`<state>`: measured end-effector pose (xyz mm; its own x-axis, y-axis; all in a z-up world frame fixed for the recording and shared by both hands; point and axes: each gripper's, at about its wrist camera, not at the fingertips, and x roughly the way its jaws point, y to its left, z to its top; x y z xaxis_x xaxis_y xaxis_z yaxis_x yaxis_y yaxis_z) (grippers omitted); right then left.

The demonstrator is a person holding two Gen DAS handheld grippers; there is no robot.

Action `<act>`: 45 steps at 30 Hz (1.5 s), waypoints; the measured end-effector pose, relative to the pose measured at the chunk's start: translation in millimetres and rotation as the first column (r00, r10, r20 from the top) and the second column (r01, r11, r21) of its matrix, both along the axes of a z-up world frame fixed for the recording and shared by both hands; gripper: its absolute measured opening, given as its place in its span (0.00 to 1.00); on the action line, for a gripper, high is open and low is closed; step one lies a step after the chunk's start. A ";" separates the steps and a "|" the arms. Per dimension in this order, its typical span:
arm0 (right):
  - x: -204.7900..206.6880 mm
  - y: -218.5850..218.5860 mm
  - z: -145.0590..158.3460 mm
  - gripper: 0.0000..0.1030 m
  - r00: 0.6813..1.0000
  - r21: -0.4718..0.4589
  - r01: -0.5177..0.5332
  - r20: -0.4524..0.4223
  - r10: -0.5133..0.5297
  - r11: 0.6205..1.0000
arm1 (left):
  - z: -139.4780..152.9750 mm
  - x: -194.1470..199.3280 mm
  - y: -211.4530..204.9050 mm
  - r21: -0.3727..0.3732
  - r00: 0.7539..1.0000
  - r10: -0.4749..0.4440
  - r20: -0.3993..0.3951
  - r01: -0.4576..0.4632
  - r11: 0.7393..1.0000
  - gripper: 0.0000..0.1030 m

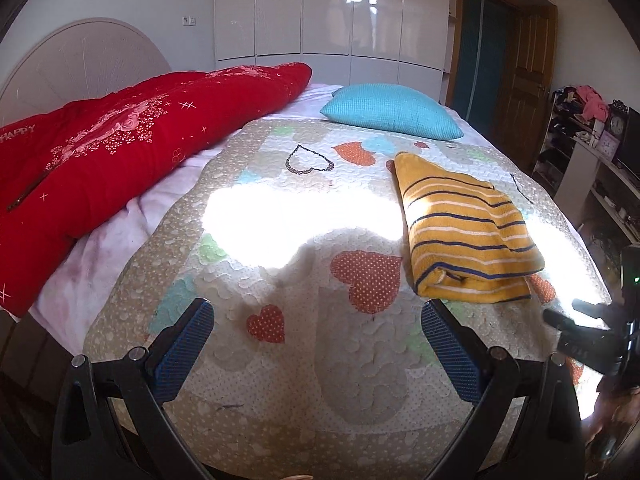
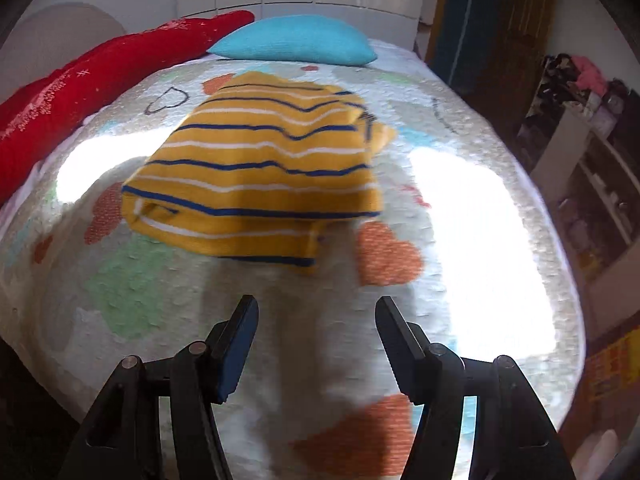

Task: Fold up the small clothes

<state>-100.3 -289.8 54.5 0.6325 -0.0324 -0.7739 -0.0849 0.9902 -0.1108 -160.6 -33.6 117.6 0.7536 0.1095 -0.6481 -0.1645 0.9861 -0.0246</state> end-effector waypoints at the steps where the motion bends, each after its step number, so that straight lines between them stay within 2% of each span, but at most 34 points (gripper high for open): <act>1: -2.9 -13.4 8.2 0.64 0.999 -0.097 0.026 0.030 -0.023 0.995 | -0.1 -0.3 -2.8 -0.001 1.000 -0.007 0.000 0.007 1.000 1.00; 2: -4.6 -25.8 16.1 0.66 0.997 -0.207 0.059 0.064 -0.046 0.977 | -0.1 0.0 -5.8 -0.003 1.000 -0.013 -0.002 0.013 1.000 1.00; 3: -5.9 -38.5 23.0 0.69 0.992 -0.321 0.101 0.100 -0.073 0.942 | 0.0 0.8 -8.0 -0.008 1.000 -0.020 -0.004 0.020 1.000 1.00; 5: -8.1 -58.0 32.8 0.71 0.978 -0.523 0.193 0.172 -0.118 0.830 | -0.6 1.5 -14.2 -0.016 0.999 -0.032 -0.009 0.031 0.999 1.00; 6: -10.3 -64.6 35.7 0.72 0.971 -0.594 0.227 0.202 -0.130 0.772 | -1.0 1.6 -17.6 -0.016 0.999 -0.039 -0.011 0.039 0.999 1.00; 7: -13.2 -69.0 38.0 0.73 0.966 -0.632 0.246 0.221 -0.134 0.735 | -1.4 1.6 -21.0 -0.014 0.999 -0.048 -0.012 0.047 0.999 1.00; 8: -16.9 -70.8 39.1 0.75 0.964 -0.640 0.252 0.229 -0.133 0.726 | -1.9 1.9 -24.3 -0.009 0.998 -0.055 -0.014 0.055 0.998 1.00; 9: -19.3 -70.6 39.4 0.78 0.965 -0.625 0.247 0.228 -0.130 0.741 | -2.7 2.2 -27.4 -0.005 0.998 -0.063 -0.018 0.063 0.998 1.00; 12: -28.3 -55.4 28.2 0.79 0.980 -0.518 0.172 0.177 -0.092 0.838 | -6.1 3.3 -35.2 0.000 0.996 -0.087 -0.037 0.087 0.996 1.00; 14: -32.8 -34.6 15.7 0.79 0.988 -0.452 0.116 0.143 -0.056 0.884 | -8.3 3.3 -39.8 0.008 0.994 -0.101 -0.047 0.102 0.995 1.00; 17: -33.3 2.7 -3.1 0.79 0.994 -0.360 0.034 0.110 0.006 0.932 | -11.4 1.9 -44.6 0.018 0.992 -0.110 -0.056 0.111 0.994 1.00; 20: -30.6 32.0 -12.0 0.79 0.995 -0.263 -0.034 0.084 0.058 0.964 | -15.6 1.8 -47.8 0.016 0.990 -0.123 -0.072 0.124 0.992 1.00; 25: -29.4 63.5 -11.4 0.79 0.991 -0.122 -0.096 0.080 0.106 0.988 | -22.4 1.5 -51.7 0.009 0.986 -0.136 -0.094 0.138 0.990 1.00; 31: -28.5 61.4 -15.4 0.79 0.997 0.017 -0.062 0.056 0.061 0.998 | -27.7 1.6 -52.9 -0.004 0.983 -0.144 -0.114 0.145 0.989 1.00; 35: -31.8 50.0 -17.9 0.80 0.999 0.058 -0.022 0.041 0.020 0.998 | -30.8 2.9 -53.3 -0.020 0.981 -0.150 -0.127 0.148 0.989 1.00; 45: -37.3 34.1 -8.0 0.81 0.996 0.123 0.031 0.074 -0.040 0.992 | -38.9 3.1 -59.8 -0.029 0.973 -0.168 -0.159 0.165 0.986 1.00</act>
